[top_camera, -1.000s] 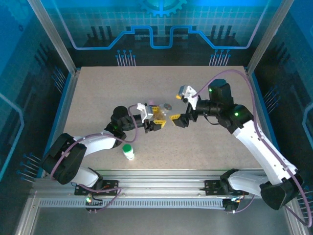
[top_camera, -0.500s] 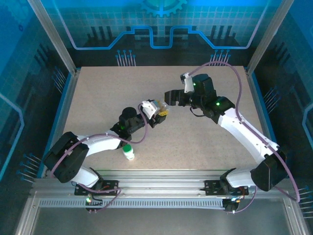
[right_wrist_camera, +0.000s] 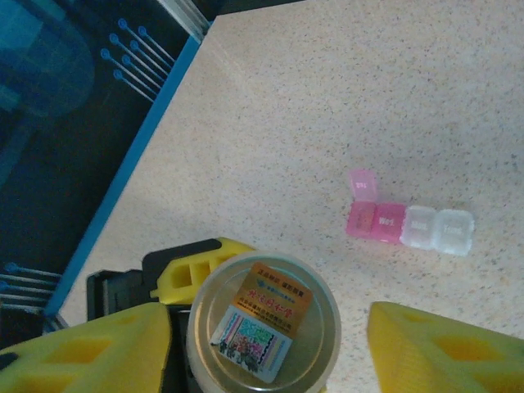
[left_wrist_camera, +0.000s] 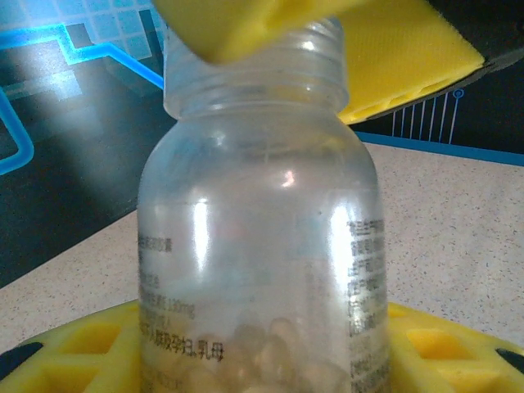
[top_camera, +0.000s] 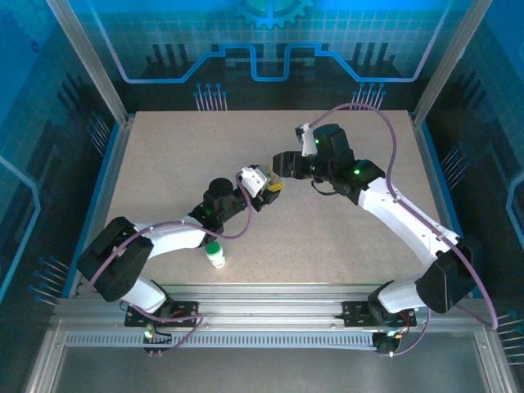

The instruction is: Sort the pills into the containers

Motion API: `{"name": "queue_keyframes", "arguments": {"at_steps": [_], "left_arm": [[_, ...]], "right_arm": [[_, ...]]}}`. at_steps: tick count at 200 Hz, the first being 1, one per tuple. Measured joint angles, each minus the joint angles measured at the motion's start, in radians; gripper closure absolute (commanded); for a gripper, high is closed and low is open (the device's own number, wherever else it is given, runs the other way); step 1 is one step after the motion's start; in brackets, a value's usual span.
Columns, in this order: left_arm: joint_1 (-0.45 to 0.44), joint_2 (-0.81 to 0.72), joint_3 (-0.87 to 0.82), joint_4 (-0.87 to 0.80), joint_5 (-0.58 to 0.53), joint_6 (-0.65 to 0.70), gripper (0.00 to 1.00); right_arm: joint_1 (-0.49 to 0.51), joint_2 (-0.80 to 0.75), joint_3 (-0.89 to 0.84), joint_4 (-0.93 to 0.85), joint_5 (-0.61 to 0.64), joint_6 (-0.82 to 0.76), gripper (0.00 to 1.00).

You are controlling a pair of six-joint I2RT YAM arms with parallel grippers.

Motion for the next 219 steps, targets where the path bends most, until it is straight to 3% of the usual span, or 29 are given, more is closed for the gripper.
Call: {"name": "queue_keyframes", "arguments": {"at_steps": [36, 62, 94, 122, 146, 162, 180, 198, 219], "left_arm": [[-0.001, 0.0, 0.0, -0.004, 0.002, 0.003, 1.0], [0.006, 0.0, -0.003, 0.003, 0.019, 0.003, 1.0], [0.063, 0.0, -0.014, 0.009, 0.211, -0.012, 1.0], [0.103, -0.013, -0.037, 0.026, 0.401, -0.047, 1.0], [0.121, -0.031, -0.049, 0.038, 0.518, -0.08, 1.0], [0.126, -0.039, -0.055, 0.055, 0.583, -0.097, 1.0], [0.126, -0.04, -0.058, 0.08, 0.657, -0.114, 1.0], [0.126, -0.04, -0.063, 0.106, 0.699, -0.123, 1.0], [0.126, -0.04, -0.064, 0.133, 0.732, -0.138, 1.0]], "right_arm": [[-0.004, 0.005, 0.002, -0.003, -0.019, -0.043, 0.62], [-0.049, 0.002, -0.037, 0.056, -0.135, -0.071, 0.65], [-0.143, 0.011, -0.11, 0.158, -0.452, -0.265, 0.64], [-0.161, 0.031, -0.074, 0.058, -0.585, -0.567, 0.64], [-0.162, 0.042, -0.017, -0.068, -0.652, -0.787, 0.59], [-0.162, 0.048, 0.018, -0.144, -0.697, -0.912, 0.49], [-0.15, 0.059, 0.045, -0.212, -0.732, -1.002, 0.45], [-0.148, 0.067, 0.069, -0.265, -0.748, -1.075, 0.31], [-0.149, 0.067, 0.081, -0.296, -0.75, -1.111, 0.23]]}}
